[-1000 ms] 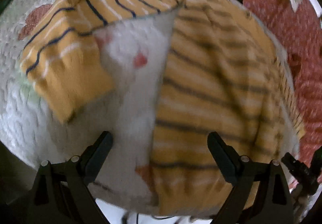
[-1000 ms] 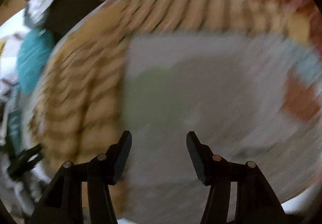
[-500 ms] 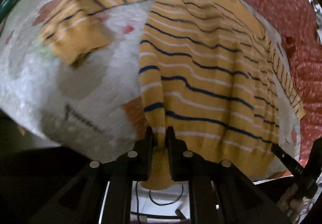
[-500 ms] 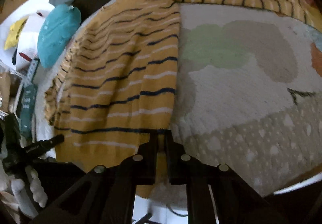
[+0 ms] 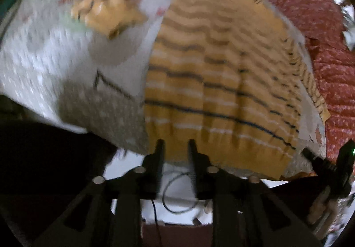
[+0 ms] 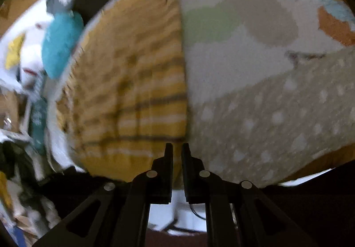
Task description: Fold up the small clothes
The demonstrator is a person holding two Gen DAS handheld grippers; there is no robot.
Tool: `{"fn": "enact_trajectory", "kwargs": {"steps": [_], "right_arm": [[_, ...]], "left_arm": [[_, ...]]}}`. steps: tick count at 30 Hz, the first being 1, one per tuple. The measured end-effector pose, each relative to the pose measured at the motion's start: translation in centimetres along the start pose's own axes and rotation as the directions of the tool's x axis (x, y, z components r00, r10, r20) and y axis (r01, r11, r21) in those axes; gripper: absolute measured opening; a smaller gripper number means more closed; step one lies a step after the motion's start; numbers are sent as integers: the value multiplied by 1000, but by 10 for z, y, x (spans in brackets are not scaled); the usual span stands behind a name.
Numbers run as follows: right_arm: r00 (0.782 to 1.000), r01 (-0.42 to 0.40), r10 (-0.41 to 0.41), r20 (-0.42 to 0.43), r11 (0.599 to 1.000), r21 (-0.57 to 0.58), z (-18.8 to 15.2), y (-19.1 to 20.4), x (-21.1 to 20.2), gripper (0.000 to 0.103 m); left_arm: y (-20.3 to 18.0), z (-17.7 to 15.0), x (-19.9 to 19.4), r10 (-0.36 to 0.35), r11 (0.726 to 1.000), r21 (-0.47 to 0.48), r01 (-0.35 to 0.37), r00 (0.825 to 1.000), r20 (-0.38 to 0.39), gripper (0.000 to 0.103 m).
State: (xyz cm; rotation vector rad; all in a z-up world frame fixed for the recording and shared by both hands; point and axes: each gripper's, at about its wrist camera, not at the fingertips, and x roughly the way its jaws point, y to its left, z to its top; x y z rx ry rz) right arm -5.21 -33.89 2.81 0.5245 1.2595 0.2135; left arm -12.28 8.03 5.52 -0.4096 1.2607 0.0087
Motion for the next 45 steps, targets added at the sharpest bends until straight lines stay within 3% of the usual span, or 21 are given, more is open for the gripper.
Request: {"fn": "enact_trajectory", "kwargs": {"steps": [1,3,4,7,11,14,17,21,23,24,25,27,30,32,34,37,39,45], "right_arm": [[999,-9,8,53,999,31,11,-12,-15,15],[992,-12,-2,129,994,105,28,-38,-37,48],[984,-12,-17,176,986,163,40,-57,-49,53],[946,-24,-85,314,945,327,71,-116,-76,55],[915,-109,-113,387,855,507,98,-182,-86,55],[892,-145,-140,430,811,566,114,-209,-89,55],[876,-173,-170,451,762,624,134,-229,-83,56],[832,-231,-225,507,690,686,156,-244,-82,56],[823,-185,-274,497,699,691,171,-244,-84,52],[826,-142,-294,482,718,682,178,-242,-86,26],[832,-81,-318,455,742,665,188,-235,-86,10],[836,52,-368,408,792,608,207,-211,-87,6],[771,290,-486,412,843,454,231,-144,-96,6],[761,347,-474,443,875,339,241,-96,-92,6],[779,357,-420,466,907,222,252,-46,-79,6],[842,291,-284,459,955,57,256,29,-49,6],[880,255,-209,427,966,-51,254,83,-19,6],[963,121,-57,263,965,-231,237,200,81,6]], "left_arm": [[-5,6,-5,5,1000,14,-6,1000,25,38],[-16,23,-16,8,998,55,-13,996,84,47],[-24,31,-17,6,997,75,-14,995,100,50],[-53,60,-11,20,990,134,-37,991,132,54],[-80,89,11,30,979,195,-59,989,148,55],[-91,108,28,28,974,216,-62,987,155,55],[-87,136,44,45,977,197,-78,985,164,55],[-66,167,59,56,991,112,-73,986,154,55],[-52,179,62,68,995,66,-79,985,159,55],[-43,183,61,75,996,44,-84,983,165,55],[-35,187,61,80,996,23,-85,982,173,55],[-19,191,58,80,997,-22,-78,979,189,55],[8,193,59,77,994,-96,-58,976,204,55],[24,193,63,64,990,-137,-39,981,182,55],[38,195,66,37,984,-179,-7,985,167,55],[52,198,61,-4,975,-216,43,984,178,55],[60,199,58,-26,967,-245,71,983,182,56],[80,204,63,-95,927,-345,146,982,162,57]]}}
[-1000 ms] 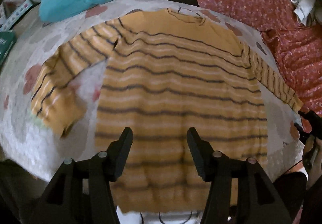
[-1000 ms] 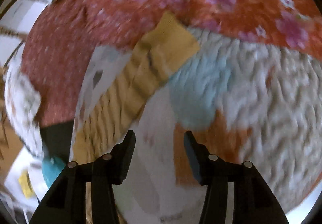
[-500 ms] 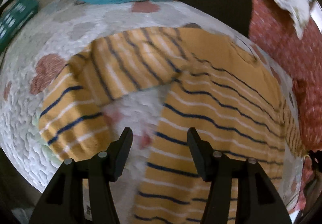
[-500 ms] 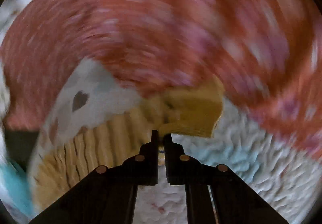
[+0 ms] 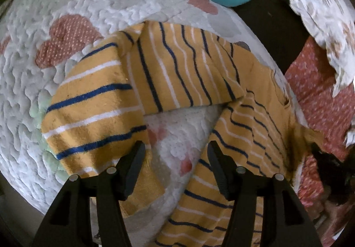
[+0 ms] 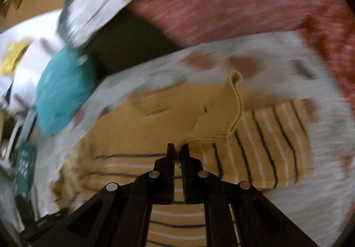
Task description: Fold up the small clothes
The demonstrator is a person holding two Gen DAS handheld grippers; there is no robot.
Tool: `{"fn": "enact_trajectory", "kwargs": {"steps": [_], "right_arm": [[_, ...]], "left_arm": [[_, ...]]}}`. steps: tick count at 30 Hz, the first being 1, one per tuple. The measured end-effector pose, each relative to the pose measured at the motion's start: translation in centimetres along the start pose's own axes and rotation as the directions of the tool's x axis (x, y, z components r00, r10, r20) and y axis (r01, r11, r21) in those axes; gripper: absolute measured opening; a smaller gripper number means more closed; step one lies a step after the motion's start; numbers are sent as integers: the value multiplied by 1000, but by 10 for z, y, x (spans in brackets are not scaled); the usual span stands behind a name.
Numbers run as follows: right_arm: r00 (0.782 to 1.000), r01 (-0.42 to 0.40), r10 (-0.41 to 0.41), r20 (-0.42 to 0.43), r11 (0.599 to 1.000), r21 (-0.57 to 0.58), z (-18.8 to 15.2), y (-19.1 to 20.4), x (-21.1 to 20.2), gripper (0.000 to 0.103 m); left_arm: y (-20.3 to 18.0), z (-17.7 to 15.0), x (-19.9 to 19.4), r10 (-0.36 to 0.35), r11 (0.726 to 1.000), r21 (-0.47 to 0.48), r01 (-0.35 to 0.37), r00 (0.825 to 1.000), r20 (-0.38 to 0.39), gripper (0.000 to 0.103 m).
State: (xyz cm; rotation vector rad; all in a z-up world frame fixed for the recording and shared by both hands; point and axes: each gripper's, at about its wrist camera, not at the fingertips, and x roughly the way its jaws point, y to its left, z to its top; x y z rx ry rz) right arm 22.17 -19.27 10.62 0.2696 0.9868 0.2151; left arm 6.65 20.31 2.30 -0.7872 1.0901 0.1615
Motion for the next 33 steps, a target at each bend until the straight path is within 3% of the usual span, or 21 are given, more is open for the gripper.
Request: {"fn": "enact_trajectory", "kwargs": {"steps": [7,9,11,14,17,18,22,24,26,29,30,33], "right_arm": [[976,-182,175,-130,982,-44,-32,110,78,6],[963,-223,215,-163,974,-33,-32,123,96,6],[936,-283,270,-225,959,-26,-37,136,116,9],[931,-283,268,-249,959,-28,-36,136,123,15],[932,-306,299,-203,952,-3,-31,114,95,48],[938,-301,295,-182,954,-7,-28,106,83,53],[966,-229,226,-123,973,-10,-19,52,36,54],[986,-146,145,-82,989,-10,-17,16,14,56],[999,-5,5,-33,1000,-19,-16,-22,-3,62],[992,123,-124,13,992,35,-17,-75,-11,68],[990,137,-138,12,989,64,-19,-92,-8,68],[992,126,-127,0,983,133,-27,-127,8,68]], "left_arm": [[4,8,-2,-12,1000,-27,13,1000,11,57],[2,13,1,-11,999,-37,12,1000,19,57],[-1,19,4,-14,999,-44,15,1000,22,57],[-15,27,8,-47,998,-31,48,998,31,58],[-40,31,17,-50,999,17,49,998,44,59],[-48,32,22,-59,998,30,58,998,37,59],[-94,38,50,-71,992,102,70,997,0,64],[-113,40,64,-19,989,144,18,1000,6,68],[-125,44,79,43,981,190,-45,999,13,67],[-127,49,95,110,969,225,-104,994,-15,21],[-122,52,99,122,972,207,-114,992,-26,16],[-111,59,98,71,991,116,-64,996,-60,15]]}}
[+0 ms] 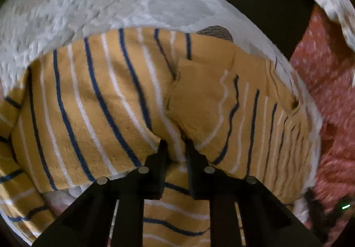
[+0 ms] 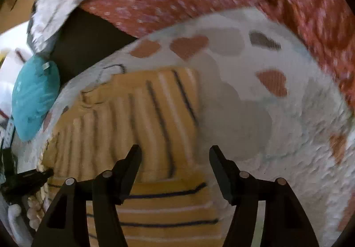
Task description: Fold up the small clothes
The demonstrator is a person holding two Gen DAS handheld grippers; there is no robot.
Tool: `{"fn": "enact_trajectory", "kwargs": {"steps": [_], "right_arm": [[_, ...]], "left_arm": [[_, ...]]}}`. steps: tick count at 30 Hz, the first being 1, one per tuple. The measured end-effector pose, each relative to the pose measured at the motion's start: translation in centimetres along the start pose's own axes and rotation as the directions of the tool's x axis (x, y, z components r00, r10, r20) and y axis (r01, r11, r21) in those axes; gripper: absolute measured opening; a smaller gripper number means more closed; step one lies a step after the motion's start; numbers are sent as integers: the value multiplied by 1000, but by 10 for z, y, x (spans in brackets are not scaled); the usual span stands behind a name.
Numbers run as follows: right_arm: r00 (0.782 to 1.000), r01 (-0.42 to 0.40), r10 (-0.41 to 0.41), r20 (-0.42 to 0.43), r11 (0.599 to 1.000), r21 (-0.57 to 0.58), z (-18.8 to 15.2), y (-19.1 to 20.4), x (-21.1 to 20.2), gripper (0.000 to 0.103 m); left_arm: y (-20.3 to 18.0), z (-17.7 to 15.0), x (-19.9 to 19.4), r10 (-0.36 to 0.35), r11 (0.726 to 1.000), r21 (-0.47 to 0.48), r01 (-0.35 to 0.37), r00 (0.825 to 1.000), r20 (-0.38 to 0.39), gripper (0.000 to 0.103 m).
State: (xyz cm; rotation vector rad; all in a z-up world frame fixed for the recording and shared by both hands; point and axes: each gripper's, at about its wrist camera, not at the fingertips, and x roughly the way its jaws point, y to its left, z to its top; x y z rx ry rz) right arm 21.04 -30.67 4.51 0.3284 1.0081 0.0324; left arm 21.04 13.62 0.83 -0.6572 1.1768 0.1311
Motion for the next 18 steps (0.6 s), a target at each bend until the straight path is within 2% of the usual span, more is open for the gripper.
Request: {"fn": "enact_trajectory", "kwargs": {"steps": [2,4,5,6,7,8,9,11,14,18], "right_arm": [[998,-38,40,-43,997,62,1,-11,18,68],[995,-89,93,-45,992,86,8,-11,30,68],[995,-89,92,-39,993,76,11,-8,35,68],[994,-92,95,-51,994,65,12,-6,41,56],[990,-98,104,-92,993,69,11,-6,52,36],[989,-86,95,-110,993,82,10,-6,57,22],[988,-95,107,-110,989,111,12,-9,55,14],[989,-85,100,-107,987,134,19,-14,51,10],[997,4,6,-75,992,127,25,-24,40,9],[993,91,-82,-79,988,121,27,-36,42,9]], "left_arm": [[1,1,0,-2,1000,-15,2,1000,-6,15],[-5,1,0,22,1000,-9,-22,1000,-5,15],[-10,-2,1,46,999,6,-46,999,1,15],[-14,-3,1,66,998,20,-66,998,8,15],[-17,-3,2,77,997,28,-78,997,12,15],[-22,-4,2,95,995,40,-96,995,22,15],[-26,-4,3,107,993,45,-108,994,28,15],[-34,-4,5,134,989,52,-136,990,35,15],[-41,-6,9,166,984,57,-168,985,39,15],[-48,-5,18,192,979,71,-193,981,26,16]]}}
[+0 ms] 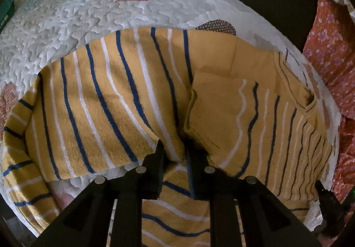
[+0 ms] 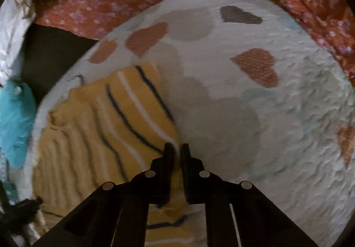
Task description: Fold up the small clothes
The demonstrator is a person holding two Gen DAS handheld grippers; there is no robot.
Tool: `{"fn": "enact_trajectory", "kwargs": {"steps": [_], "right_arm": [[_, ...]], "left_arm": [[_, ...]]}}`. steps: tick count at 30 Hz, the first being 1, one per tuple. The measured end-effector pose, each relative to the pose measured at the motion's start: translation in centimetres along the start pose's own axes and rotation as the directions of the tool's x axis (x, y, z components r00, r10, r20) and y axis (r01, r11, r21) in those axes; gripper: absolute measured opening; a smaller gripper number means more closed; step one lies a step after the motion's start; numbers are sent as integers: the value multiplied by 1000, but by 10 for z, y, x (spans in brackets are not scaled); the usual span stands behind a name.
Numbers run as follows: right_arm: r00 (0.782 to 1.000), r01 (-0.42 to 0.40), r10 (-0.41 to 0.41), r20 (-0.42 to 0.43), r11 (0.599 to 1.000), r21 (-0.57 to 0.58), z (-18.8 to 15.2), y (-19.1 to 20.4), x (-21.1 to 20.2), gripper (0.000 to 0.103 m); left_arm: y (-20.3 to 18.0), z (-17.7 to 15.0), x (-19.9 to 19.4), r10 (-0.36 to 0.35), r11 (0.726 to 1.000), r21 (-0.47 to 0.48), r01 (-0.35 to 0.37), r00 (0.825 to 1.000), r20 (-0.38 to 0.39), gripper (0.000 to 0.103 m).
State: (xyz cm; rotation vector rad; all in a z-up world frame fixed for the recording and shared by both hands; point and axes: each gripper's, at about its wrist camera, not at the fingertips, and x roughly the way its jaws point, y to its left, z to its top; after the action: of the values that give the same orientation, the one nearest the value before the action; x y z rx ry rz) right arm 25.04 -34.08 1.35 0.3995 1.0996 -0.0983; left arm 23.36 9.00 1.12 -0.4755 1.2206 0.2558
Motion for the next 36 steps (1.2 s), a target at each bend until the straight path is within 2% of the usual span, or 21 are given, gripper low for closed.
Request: {"fn": "enact_trajectory", "kwargs": {"steps": [2,4,6,8,11,13,15,19,21,24,25,30,31,32,33,34,35,36], "right_arm": [[1000,-8,8,-3,1000,-26,-1,3,1,13],[1000,-13,13,2,999,-32,1,5,-1,26],[999,-23,23,24,1000,-7,2,5,-9,41],[996,-39,38,75,999,22,2,4,-21,43],[988,-49,47,144,999,10,-1,12,-41,44],[982,-48,52,180,999,-25,-6,25,-53,47],[978,-58,72,195,995,-78,-16,41,-61,52],[979,-115,144,141,974,-197,-45,82,-65,52],[978,-145,182,103,945,-292,-66,113,-65,53],[964,-239,266,-4,860,-451,-113,169,-64,54],[958,-266,284,-37,835,-481,-127,182,-63,54],[893,-449,360,-272,662,-600,-217,270,-54,55],[882,-470,364,-300,622,-627,-232,286,-55,55],[874,-482,363,-325,557,-676,-253,306,-59,55],[873,-481,358,-331,517,-709,-266,316,-62,56],[874,-473,349,-338,450,-758,-283,331,-66,57],[874,-469,339,-348,404,-785,-296,341,-65,62],[878,-465,309,-365,374,-802,-309,352,-61,62]], "left_arm": [[-2,0,2,16,1000,17,-16,1000,-3,18],[-2,-1,3,15,1000,15,-14,1000,-13,18],[6,0,0,-35,999,-22,34,999,-31,18],[20,2,-10,-88,994,-65,86,996,-29,18],[41,6,-33,-113,988,-100,116,993,39,18],[63,9,-53,-67,989,-121,80,992,109,21],[88,11,-62,-27,985,-167,50,990,138,32],[161,10,-65,11,945,-327,28,993,116,33],[203,9,-64,2,895,-443,46,994,106,33],[253,4,-68,44,841,-541,15,994,95,33],[261,3,-68,47,832,-555,12,995,92,33],[309,-8,-63,20,769,-638,28,997,68,33],[315,-9,-63,8,763,-645,40,997,72,33],[319,-8,-64,1,760,-649,48,997,76,33],[324,-8,-66,4,758,-650,49,997,80,33],[327,-7,-66,10,757,-652,47,996,83,33],[331,-8,-68,16,756,-653,44,996,85,33],[335,-8,-69,25,756,-654,39,996,88,33]]}}
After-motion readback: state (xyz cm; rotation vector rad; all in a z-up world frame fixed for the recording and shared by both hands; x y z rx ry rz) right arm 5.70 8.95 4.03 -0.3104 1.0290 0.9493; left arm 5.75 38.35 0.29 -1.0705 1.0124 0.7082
